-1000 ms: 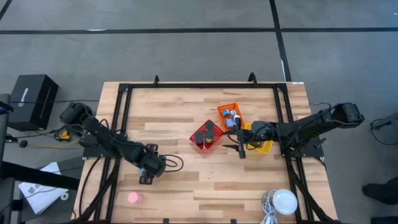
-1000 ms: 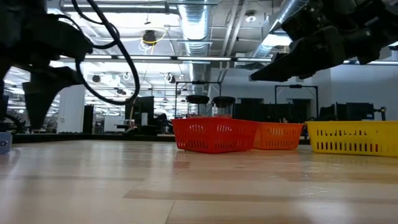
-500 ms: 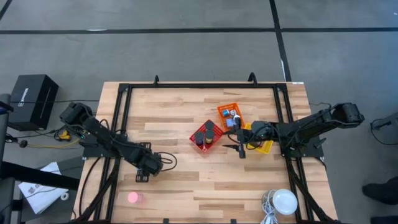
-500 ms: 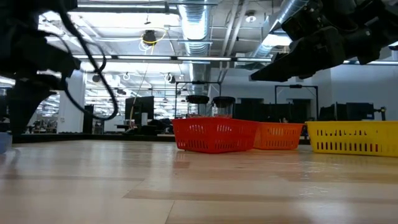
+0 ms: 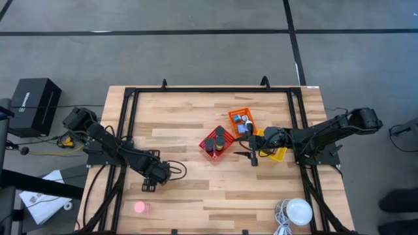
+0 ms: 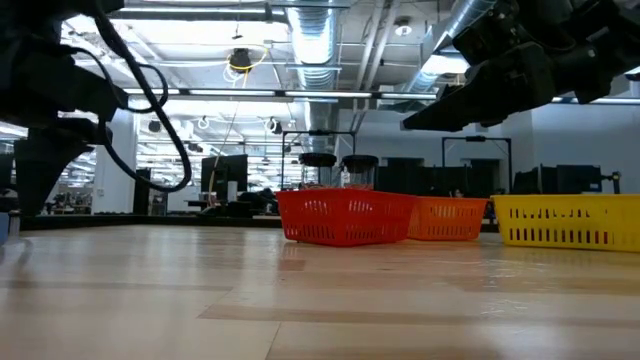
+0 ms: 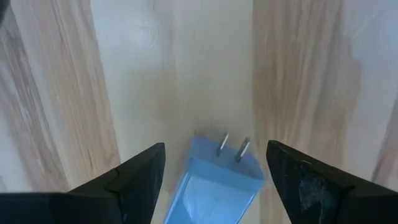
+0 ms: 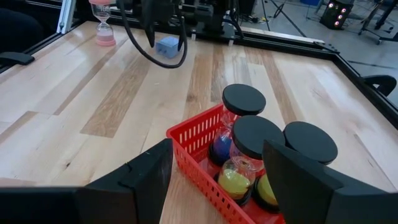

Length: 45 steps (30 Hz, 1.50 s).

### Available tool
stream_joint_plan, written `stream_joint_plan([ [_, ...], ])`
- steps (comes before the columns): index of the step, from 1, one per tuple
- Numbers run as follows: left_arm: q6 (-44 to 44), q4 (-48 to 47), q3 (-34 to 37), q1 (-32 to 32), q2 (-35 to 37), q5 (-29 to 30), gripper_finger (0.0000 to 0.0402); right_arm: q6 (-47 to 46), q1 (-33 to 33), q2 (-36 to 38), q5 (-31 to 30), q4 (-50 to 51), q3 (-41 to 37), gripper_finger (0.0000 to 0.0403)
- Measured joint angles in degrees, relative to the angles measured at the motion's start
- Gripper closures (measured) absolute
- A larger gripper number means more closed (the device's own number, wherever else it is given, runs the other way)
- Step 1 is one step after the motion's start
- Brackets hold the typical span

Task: Pick & Place Office items
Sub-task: Put the blue charger adapter into the orange bin

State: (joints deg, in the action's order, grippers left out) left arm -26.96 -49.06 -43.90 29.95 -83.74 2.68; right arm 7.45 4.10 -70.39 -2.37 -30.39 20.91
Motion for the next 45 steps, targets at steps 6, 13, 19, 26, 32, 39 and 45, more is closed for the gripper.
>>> stream_joint_plan([
  [6,0.2,-0.4,-0.4,0.2,0.0,0.0,0.0125,0.0,0.0,0.0,0.0,0.0,0.0,0.0163],
  [13,4.2,-0.9,-0.4,2.7,0.0,-1.3,0.0126,0.0,0.0,0.0,0.0,0.0,0.0,0.0163],
  [19,4.3,-1.8,-0.4,4.1,0.0,-1.0,0.0126,0.0,0.0,0.0,0.0,0.0,0.0,0.0163],
  [26,13.0,-2.4,-0.4,4.2,0.0,0.3,0.0126,0.0,0.0,0.0,0.0,0.0,0.0,0.0163],
  [32,13.0,-2.4,0.9,4.2,0.0,-2.4,0.0127,0.0,0.0,0.0,0.0,0.0,0.0,0.0163],
  [39,12.2,-1.8,3.6,4.2,0.0,-0.7,0.0127,0.0,0.0,0.0,0.0,0.0,0.0,0.0163],
  [45,11.6,-1.5,3.7,4.2,0.0,-0.5,0.0139,0.0,0.0,0.0,0.0,0.0,0.0,0.0163],
])
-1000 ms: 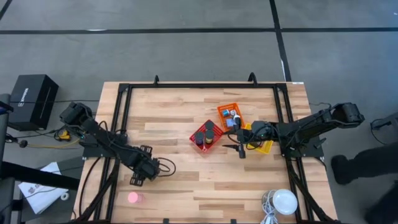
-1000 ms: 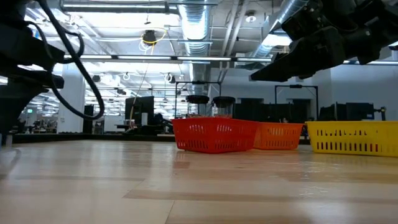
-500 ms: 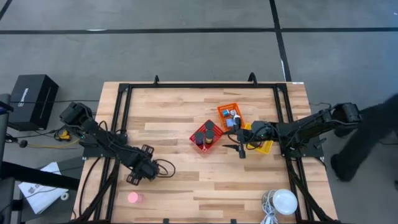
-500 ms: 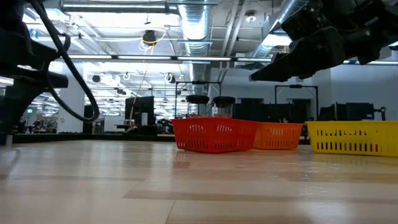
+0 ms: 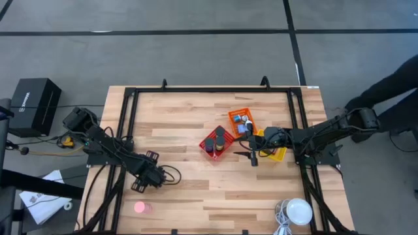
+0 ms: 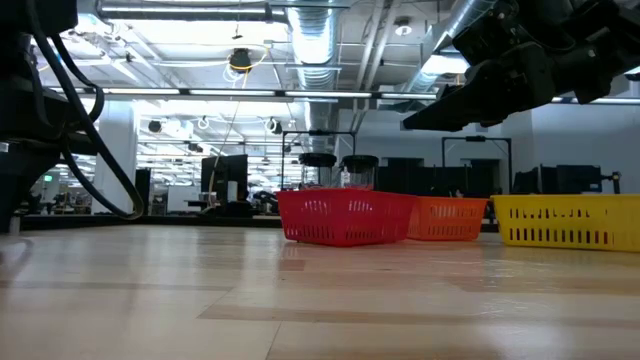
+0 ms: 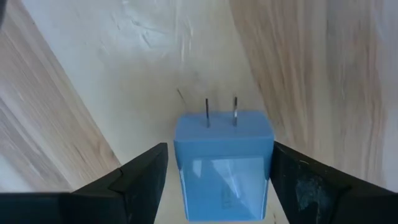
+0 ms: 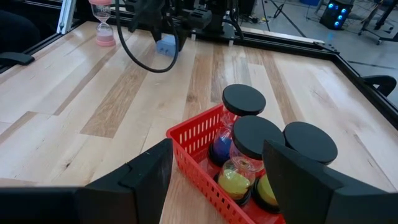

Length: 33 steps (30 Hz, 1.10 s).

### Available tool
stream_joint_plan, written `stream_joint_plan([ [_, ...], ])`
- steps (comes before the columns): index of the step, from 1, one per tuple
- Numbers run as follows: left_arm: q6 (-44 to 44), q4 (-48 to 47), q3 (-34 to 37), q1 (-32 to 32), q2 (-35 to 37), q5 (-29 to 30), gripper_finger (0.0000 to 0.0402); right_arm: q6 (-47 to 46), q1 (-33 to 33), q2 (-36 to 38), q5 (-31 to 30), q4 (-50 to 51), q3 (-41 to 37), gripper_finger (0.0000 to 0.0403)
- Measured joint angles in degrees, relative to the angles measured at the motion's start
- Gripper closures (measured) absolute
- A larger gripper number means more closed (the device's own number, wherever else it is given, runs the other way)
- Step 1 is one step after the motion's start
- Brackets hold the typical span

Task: Pick & Place Office items
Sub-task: Put the blue charger adapter into the orange bin

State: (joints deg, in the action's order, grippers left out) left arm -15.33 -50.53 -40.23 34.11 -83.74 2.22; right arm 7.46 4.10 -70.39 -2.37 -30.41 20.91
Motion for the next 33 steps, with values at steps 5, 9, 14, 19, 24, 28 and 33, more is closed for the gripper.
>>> stream_joint_plan([
  [5,-0.1,0.8,0.0,0.0,0.0,0.1,0.0177,0.0,0.0,0.0,0.0,-0.3,0.0,0.0163],
  [9,-0.1,2.5,0.0,0.0,0.1,0.2,0.0193,0.0,0.0,-0.2,0.0,-1.7,0.0,0.0163],
  [14,0.0,4.4,-1.8,-0.2,0.0,2.8,0.0174,0.1,0.0,-0.2,0.0,-3.1,0.0,0.0163],
  [19,0.0,8.9,-6.5,-2.7,0.0,5.1,0.0182,9.7,1.1,-0.6,0.0,-3.4,0.0,0.0164],
  [24,-0.1,20.6,-10.1,-8.5,0.0,5.3,0.0195,19.3,5.0,-4.3,0.0,-8.6,0.1,0.0180],
  [28,-0.1,35.9,-10.7,-14.0,0.0,3.2,0.0176,27.0,8.7,-9.6,-0.2,-13.5,1.2,0.0199],
  [33,0.0,45.6,-10.7,-19.6,0.0,-2.6,0.0183,30.0,12.1,-15.7,-0.7,-13.5,8.0,0.0215],
])
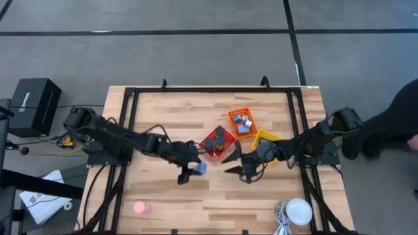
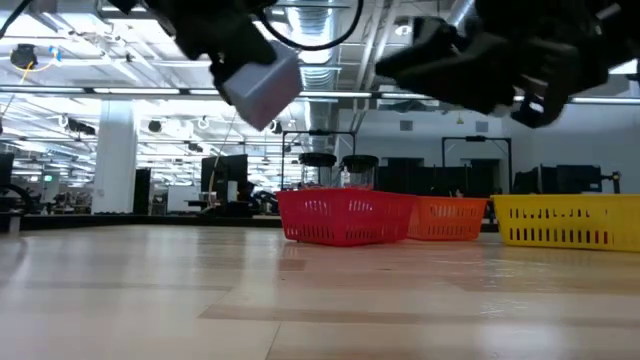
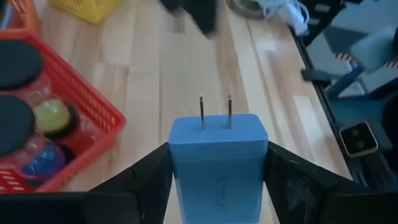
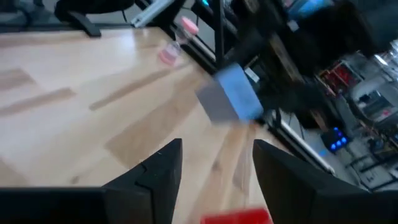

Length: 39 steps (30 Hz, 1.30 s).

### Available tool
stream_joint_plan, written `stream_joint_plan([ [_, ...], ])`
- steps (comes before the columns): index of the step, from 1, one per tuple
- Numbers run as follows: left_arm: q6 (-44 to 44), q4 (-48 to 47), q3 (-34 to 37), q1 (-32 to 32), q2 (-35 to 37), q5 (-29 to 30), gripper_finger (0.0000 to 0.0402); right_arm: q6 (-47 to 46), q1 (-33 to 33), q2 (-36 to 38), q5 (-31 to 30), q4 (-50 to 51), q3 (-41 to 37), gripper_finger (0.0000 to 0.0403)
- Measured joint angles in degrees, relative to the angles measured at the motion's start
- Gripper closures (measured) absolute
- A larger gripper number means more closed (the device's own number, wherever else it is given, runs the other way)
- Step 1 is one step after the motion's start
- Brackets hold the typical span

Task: Pick & Place Office items
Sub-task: Put the blue charger adapter into the orange bin

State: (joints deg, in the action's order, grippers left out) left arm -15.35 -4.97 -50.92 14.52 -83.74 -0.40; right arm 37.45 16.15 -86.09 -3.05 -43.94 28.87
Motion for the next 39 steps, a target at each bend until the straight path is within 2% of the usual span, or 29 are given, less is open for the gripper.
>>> stream_joint_plan([
  [4,0.0,1.2,0.0,-2.5,0.0,-2.4,0.0192,0.1,0.7,-4.3,-1.1,0.1,5.9,0.0202],
  [8,0.2,1.3,0.0,-2.9,0.0,-3.1,0.0180,0.7,0.2,-8.2,-4.3,1.2,11.4,0.0167],
  [13,3.5,1.3,0.0,-2.0,0.0,-3.1,0.0177,4.3,0.1,-11.5,-3.9,15.2,19.6,0.0135],
  [20,4.0,0.5,0.2,-1.8,0.0,-6.0,0.0187,6.4,0.2,-16.3,-4.3,26.9,29.8,0.0131],
  [28,5.1,1.1,0.5,-1.9,0.0,-6.9,0.0184,9.7,-0.6,-16.5,-4.2,32.4,34.9,0.0131],
  [34,5.1,2.7,0.5,-1.9,0.0,-7.4,0.0182,12.3,-1.4,-16.5,0.2,36.5,36.6,0.0131],
  [39,6.7,3.5,0.5,-1.9,0.0,-7.5,0.0181,14.8,-1.3,-16.5,1.6,36.7,36.6,0.0132],
])
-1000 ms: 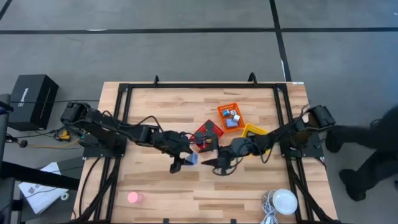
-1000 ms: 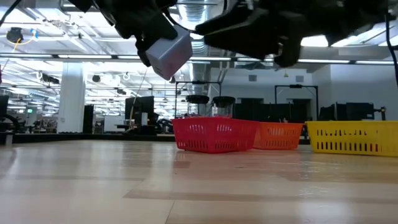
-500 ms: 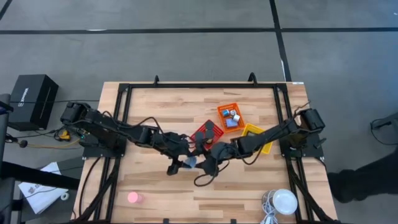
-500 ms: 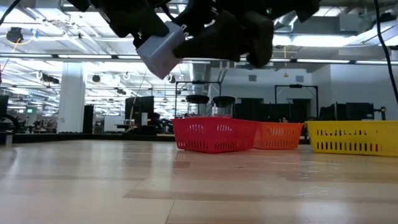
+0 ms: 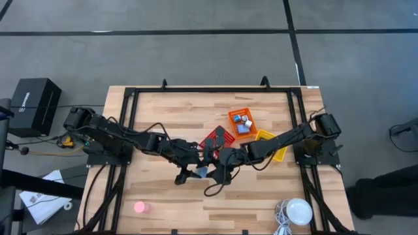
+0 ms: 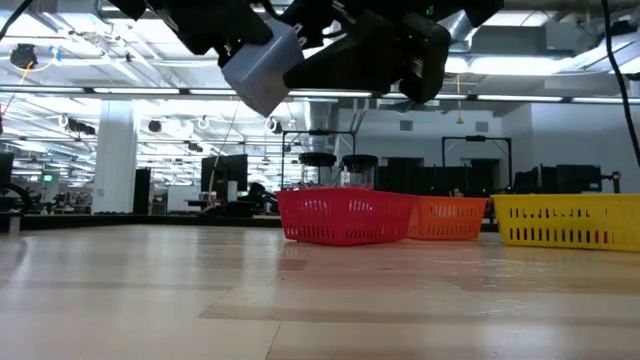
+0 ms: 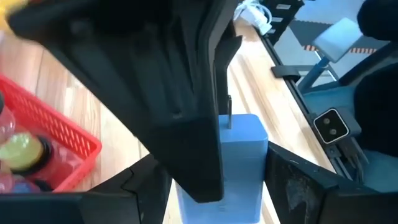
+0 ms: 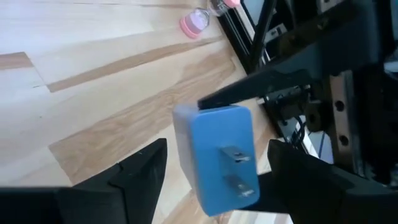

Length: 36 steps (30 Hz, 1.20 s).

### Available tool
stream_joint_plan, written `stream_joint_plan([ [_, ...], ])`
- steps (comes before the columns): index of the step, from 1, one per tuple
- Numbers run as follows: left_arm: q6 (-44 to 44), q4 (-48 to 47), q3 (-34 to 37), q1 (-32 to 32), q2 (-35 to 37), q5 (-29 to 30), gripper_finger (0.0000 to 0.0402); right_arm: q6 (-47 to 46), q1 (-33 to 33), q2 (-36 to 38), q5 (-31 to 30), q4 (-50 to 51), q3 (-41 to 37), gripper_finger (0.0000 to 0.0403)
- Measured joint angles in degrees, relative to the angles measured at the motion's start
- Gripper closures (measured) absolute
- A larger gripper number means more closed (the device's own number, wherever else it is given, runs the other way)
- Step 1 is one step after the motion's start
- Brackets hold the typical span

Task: Pick & Place Office items
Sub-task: Put the blue charger adapter into the orange bin

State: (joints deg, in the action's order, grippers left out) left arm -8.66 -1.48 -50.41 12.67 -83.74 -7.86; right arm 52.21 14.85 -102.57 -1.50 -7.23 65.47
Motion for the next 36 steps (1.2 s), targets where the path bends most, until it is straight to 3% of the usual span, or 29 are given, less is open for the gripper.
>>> stream_joint_plan([
  [9,1.1,1.0,0.0,-0.9,0.0,0.0,0.0180,2.2,0.1,0.0,0.0,0.1,0.0,0.0160],
  [22,0.1,1.4,0.0,-2.2,0.0,-0.3,0.0179,2.5,0.1,0.0,-1.7,0.0,0.0,0.0270],
  [31,-2.1,1.6,0.0,-2.2,0.0,0.1,0.0179,1.6,0.1,0.1,-1.7,0.1,0.0,0.0262],
  [36,-2.5,1.8,0.0,-2.2,0.0,-0.2,0.0179,0.6,0.1,0.1,-1.7,0.1,0.0,0.0277],
])
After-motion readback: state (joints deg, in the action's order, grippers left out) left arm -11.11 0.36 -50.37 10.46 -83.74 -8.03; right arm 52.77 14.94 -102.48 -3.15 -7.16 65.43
